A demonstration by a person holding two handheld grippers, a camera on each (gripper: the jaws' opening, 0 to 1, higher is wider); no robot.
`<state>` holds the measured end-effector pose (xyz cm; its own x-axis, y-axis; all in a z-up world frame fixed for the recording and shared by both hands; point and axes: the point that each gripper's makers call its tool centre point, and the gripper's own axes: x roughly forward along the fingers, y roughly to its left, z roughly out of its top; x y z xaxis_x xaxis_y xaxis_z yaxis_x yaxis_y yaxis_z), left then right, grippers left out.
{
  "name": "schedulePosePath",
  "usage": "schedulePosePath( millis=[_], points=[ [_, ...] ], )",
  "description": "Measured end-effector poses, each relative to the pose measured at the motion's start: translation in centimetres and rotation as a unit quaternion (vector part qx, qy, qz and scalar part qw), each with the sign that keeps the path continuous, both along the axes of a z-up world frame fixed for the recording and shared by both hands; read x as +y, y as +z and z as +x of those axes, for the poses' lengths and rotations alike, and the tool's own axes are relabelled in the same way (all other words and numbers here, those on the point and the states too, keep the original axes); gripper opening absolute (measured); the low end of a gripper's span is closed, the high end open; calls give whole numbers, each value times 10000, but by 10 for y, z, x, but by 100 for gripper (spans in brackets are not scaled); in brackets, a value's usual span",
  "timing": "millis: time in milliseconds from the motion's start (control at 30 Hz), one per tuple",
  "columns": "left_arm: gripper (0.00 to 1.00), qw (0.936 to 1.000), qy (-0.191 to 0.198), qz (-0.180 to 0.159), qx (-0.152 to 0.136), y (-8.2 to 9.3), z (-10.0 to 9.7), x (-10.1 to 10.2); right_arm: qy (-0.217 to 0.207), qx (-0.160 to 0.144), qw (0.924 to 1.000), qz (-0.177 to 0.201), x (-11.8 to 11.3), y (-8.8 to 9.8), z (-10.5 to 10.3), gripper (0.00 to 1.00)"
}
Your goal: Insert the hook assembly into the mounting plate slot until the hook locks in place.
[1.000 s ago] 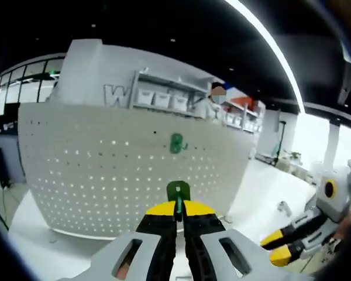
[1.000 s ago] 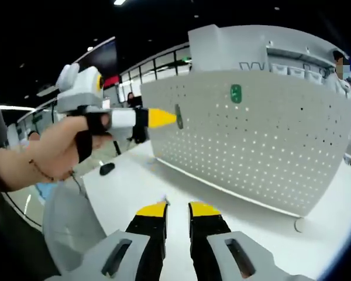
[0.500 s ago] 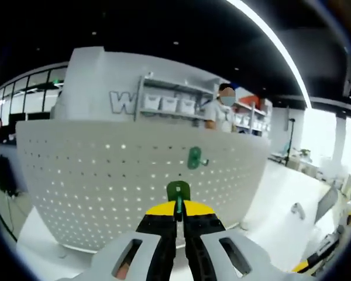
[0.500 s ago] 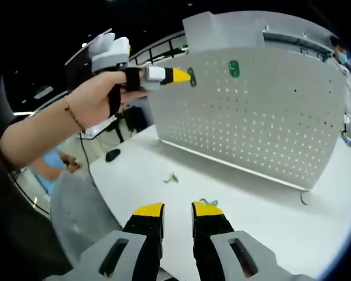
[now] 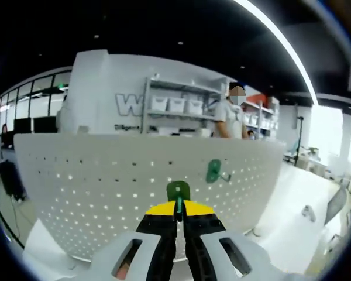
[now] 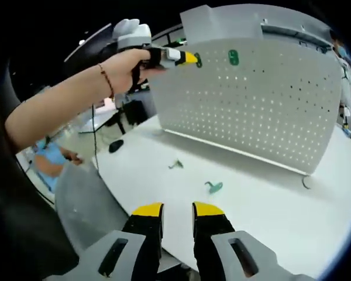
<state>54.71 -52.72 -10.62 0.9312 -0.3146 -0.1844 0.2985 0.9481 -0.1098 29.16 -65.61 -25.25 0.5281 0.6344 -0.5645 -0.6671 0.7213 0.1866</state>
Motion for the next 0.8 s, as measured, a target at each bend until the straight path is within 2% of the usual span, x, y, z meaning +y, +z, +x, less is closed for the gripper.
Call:
schedulePosePath(
  millis=[133,467,567,700,800],
  points=[
    [2,10000,29,-58,-48,9,7,-4,-51,19,10000,3,-2,-1,0,18],
    [2,9987,217,456,-95,13,21,-5,-170,54,9998,54,-9,-3,2,18],
    [2,9980,275,562,-66,13,25,-4,-205,73,9997,61,-12,-4,2,18],
    [2,9981,370,500,-55,15,28,-3,-233,95,9996,88,-15,-5,2,18],
    [2,9968,416,681,-84,15,29,-4,-227,107,9996,96,-16,-6,2,17]
  ],
)
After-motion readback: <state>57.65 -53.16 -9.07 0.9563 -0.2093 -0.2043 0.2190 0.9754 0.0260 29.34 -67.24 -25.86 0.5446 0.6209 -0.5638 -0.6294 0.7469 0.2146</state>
